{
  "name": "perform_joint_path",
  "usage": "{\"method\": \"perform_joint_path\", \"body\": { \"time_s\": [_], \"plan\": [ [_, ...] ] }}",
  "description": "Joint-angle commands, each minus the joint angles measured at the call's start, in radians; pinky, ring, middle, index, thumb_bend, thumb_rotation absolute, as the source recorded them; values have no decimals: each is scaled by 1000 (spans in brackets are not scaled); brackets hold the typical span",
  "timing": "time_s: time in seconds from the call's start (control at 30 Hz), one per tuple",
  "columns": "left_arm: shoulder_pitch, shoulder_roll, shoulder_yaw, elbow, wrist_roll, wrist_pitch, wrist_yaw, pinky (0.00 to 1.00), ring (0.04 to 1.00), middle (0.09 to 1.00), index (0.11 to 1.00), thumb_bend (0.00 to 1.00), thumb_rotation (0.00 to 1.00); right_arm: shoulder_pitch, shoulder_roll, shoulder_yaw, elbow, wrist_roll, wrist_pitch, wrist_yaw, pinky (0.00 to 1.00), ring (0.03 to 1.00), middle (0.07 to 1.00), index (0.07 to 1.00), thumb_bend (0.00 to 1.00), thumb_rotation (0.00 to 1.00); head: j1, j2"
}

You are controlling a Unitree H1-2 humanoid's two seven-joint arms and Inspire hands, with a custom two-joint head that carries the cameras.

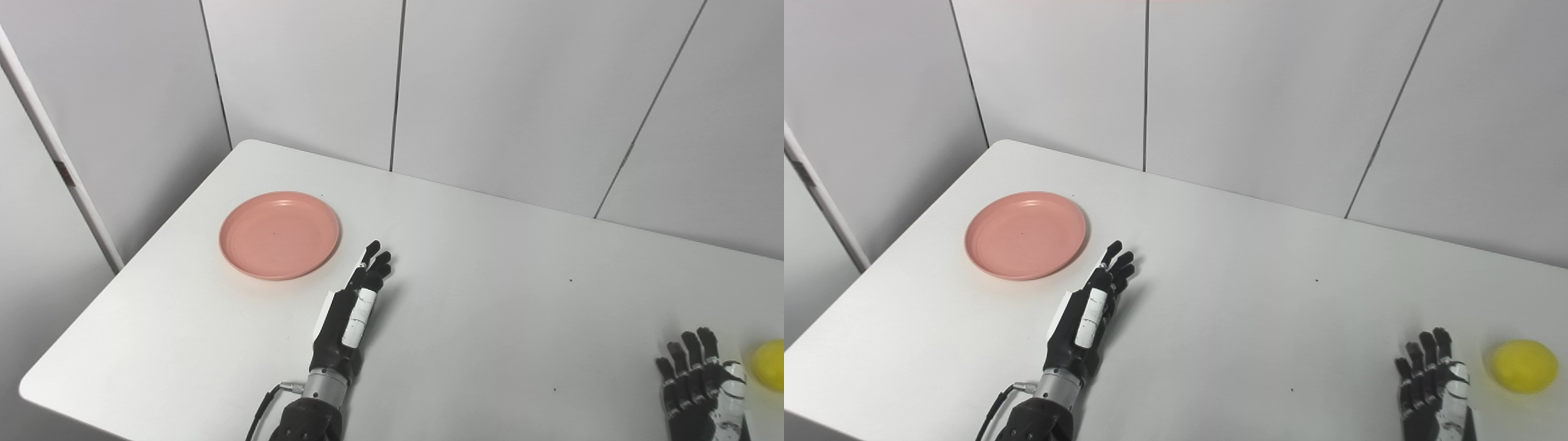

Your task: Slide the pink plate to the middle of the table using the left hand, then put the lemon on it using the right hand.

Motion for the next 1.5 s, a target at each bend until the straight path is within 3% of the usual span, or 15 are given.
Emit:
{"method": "perform_joint_path", "body": {
  "time_s": [0.0, 0.3, 0.47, 0.63, 0.83, 0.97, 1.27, 1.47],
  "plan": [
    [15, 3, 14, 16, -11, -14, 8, 958, 915, 908, 885, 882, 894, 34, 4, 3, 29, -14, 15, 0, 1000, 1000, 1000, 1000, 687, 979, -4, 0],
    [-19, 19, 50, -62, -37, 25, 0, 921, 875, 868, 831, 943, 869, 33, 19, 11, 28, -21, 13, -4, 1000, 1000, 1000, 1000, 686, 970, -18, -7],
    [-79, 56, 56, -91, -18, 28, -3, 886, 853, 849, 845, 951, 924, 33, 28, 10, 26, -22, 11, -4, 1000, 1000, 1000, 1000, 663, 979, -21, -14],
    [-135, 94, 64, -149, -49, 107, -16, 896, 875, 861, 845, 980, 949, 26, 39, 16, 33, -32, -3, -2, 1000, 1000, 1000, 1000, 639, 994, -32, -24],
    [-193, 93, 104, -212, -135, 199, -2, 876, 835, 822, 762, 982, 913, 20, 46, 18, 47, -54, -21, -4, 1000, 1000, 1000, 1000, 627, 1000, -41, -31],
    [-236, 107, 121, -238, -152, 236, 1, 878, 830, 815, 759, 983, 917, 22, 54, 15, 40, -58, -15, -6, 1000, 1000, 1000, 1000, 610, 1000, -45, -31],
    [-333, 194, 169, -202, -164, 265, -21, 859, 811, 791, 753, 999, 944, 35, 53, 18, 24, -72, -9, -1, 1000, 1000, 1000, 1000, 586, 1000, -48, -27],
    [-391, 276, 207, -125, -182, 240, -44, 860, 820, 798, 773, 992, 943, 38, 51, 19, 22, -74, -5, 1, 1000, 1000, 1000, 1000, 586, 1000, -45, -26]
  ]
}}
